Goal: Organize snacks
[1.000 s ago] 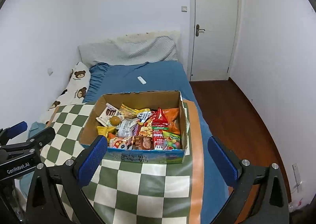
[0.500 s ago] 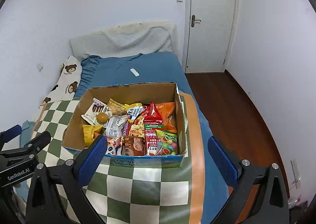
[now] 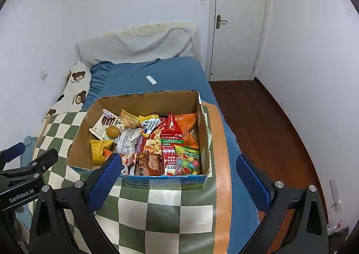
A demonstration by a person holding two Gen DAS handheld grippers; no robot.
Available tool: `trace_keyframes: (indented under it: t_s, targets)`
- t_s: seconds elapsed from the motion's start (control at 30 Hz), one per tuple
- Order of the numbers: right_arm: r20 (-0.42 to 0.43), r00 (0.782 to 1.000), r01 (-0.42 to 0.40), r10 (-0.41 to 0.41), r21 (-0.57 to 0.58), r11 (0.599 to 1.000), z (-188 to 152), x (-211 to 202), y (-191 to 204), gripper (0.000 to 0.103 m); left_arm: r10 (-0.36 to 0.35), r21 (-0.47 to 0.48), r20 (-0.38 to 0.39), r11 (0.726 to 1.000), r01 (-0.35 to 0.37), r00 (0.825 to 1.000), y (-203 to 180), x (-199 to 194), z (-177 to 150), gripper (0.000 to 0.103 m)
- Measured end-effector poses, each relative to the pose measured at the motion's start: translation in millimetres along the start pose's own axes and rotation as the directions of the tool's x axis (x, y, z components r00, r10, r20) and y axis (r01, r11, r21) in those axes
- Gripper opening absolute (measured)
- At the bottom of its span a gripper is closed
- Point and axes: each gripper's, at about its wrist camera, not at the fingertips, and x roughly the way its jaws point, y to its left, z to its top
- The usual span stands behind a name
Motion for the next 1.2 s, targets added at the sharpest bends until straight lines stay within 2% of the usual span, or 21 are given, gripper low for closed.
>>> trace_keyframes:
  t_s: [1.2]
  targets:
    - [0.0, 1.0, 0.0, 0.0, 0.008, 1.0, -6, -4, 1, 0.103, -0.012, -0.012, 0.013, 1.0, 0.012, 1.0, -7, -7, -1, 0.103]
